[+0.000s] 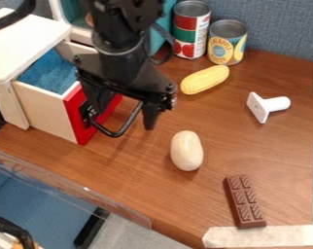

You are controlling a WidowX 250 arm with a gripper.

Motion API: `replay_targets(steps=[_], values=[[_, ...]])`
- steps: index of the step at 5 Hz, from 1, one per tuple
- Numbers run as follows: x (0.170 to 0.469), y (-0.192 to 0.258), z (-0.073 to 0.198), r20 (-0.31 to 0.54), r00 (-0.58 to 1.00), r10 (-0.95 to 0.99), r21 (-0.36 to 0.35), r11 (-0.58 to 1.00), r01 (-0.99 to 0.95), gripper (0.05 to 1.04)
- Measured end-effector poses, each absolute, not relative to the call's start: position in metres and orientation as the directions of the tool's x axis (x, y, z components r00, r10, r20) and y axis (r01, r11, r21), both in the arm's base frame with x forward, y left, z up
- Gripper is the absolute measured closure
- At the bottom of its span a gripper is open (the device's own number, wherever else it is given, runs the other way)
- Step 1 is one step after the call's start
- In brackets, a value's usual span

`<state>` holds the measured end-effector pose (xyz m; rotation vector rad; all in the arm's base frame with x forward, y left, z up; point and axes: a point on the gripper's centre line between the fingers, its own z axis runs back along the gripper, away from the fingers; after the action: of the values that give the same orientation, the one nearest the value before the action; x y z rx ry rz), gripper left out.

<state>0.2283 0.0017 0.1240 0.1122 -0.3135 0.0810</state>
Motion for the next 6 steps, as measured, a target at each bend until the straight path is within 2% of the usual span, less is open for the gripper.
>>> replay_targets(steps=[2,4,6], values=[[0.246,0.017,0.103,0.330,0.941,-0.074,0.012,0.997,0.074,0.083],[0.260,0.020,0.077,0.316,0.949,-0.007,-0.162,0.985,0.061,0.083],[0.278,0.004,0.062,0.304,0.952,0.036,-0.210,0.977,0.030,0.083]])
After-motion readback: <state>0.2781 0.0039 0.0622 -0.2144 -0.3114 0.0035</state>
